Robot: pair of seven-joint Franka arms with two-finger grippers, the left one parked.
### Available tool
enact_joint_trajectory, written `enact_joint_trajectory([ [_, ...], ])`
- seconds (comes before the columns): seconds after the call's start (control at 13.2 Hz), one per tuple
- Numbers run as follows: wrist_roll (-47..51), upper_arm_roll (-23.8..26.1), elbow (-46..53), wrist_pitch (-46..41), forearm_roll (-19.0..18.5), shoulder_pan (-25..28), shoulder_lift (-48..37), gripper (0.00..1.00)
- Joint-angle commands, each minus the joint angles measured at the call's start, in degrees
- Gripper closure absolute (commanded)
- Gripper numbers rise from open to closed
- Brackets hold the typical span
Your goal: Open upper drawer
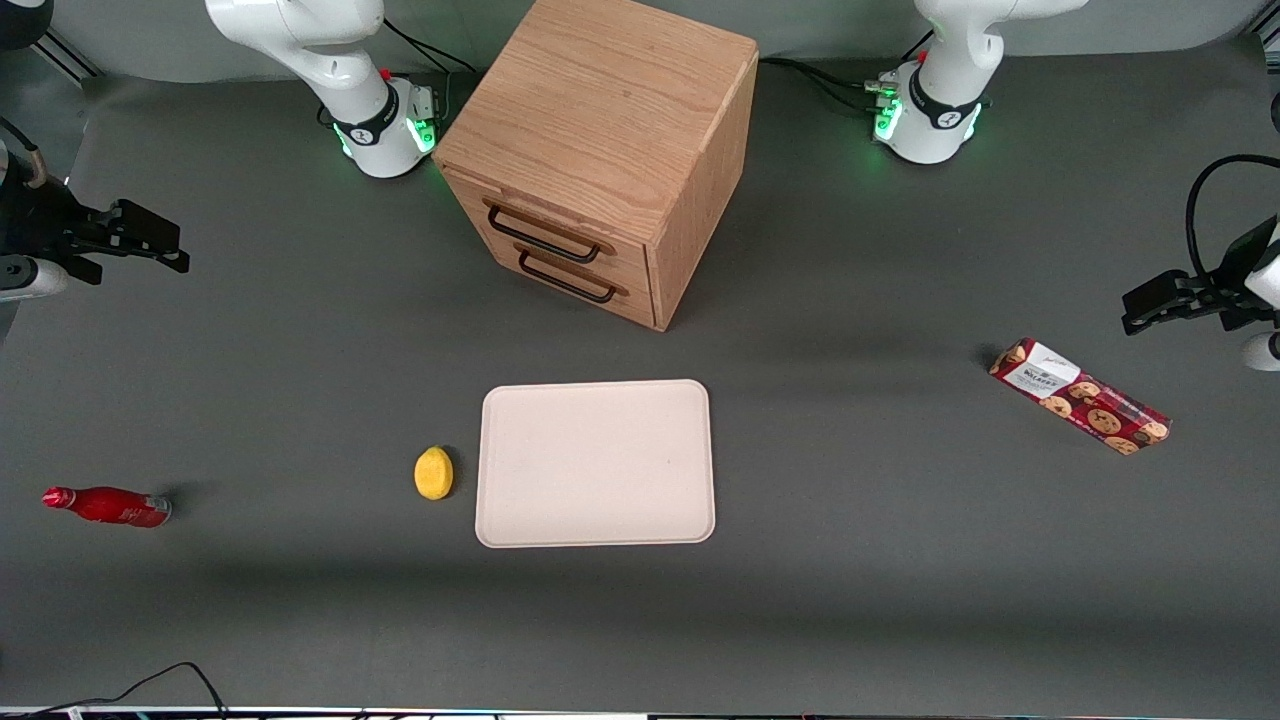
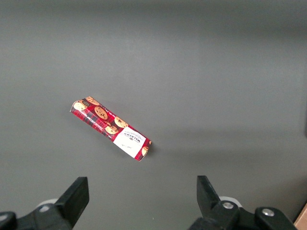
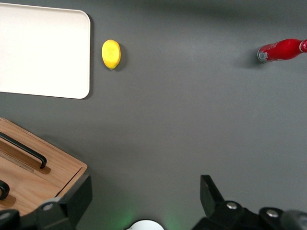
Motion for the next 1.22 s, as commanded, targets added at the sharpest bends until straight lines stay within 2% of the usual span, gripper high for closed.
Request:
enact_joint_trajectory([
  [0.0,-1.2,0.0,1.2,-1.1,1.4,-1.2,0.8,0.0],
  [0.99,-1.2,1.3,1.2,-2.3,1.6,0.6,0.7,0.0],
  [1.14,-1.4,1.7,0.9,-2.3,2.8,1.6,0.7,0.0],
])
